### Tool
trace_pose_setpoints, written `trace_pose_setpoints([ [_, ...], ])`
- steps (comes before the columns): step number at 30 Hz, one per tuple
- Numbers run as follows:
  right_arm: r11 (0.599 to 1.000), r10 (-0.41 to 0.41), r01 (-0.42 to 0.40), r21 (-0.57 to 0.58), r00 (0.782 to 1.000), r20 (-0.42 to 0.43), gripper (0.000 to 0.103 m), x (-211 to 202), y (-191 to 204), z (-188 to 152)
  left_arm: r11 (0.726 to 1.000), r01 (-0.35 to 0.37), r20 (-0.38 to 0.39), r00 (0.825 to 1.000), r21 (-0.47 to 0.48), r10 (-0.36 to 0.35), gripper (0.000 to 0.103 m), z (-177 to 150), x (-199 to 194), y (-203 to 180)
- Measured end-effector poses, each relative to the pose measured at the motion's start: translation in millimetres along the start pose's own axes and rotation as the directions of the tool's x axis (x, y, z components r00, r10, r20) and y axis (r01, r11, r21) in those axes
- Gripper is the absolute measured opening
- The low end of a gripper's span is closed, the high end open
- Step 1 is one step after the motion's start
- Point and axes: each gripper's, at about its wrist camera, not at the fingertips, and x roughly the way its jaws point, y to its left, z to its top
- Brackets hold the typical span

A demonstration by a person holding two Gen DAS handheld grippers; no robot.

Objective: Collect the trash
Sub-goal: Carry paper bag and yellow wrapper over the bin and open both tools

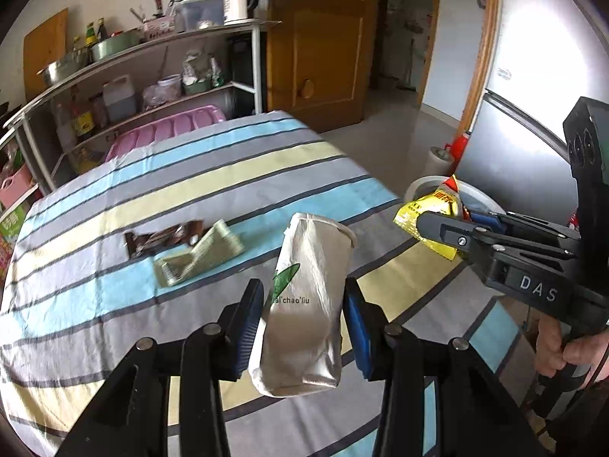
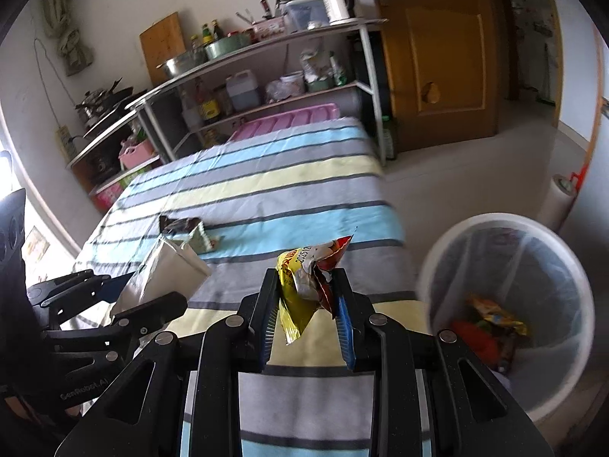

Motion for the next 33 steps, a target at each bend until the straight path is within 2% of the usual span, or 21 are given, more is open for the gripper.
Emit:
trace_pose_setpoints([
  [10,0.994,-0.092,0.088,0.069,0.994,0.055,0.029,-41,-54,2,0.996,0.070,0.030,0.997,0.058,-0.072,0.044,27,7,-49],
  [19,0.977,-0.183,0.176,0.117,0.982,0.055,0.029,-61,-102,-3,0.979,0.150,0.017,0.988,0.139,-0.154,0.045,44,25,-108],
  [27,0.956,-0.248,0.242,0.168,0.969,0.018,0.029,-66,-146,-11,0.962,0.190,-0.017,0.982,0.195,-0.191,0.045,52,45,-153],
  [33,0.942,-0.278,0.282,0.182,0.959,-0.048,0.029,-52,-175,-23,0.956,0.205,-0.057,0.979,0.211,-0.197,0.046,54,64,-177],
])
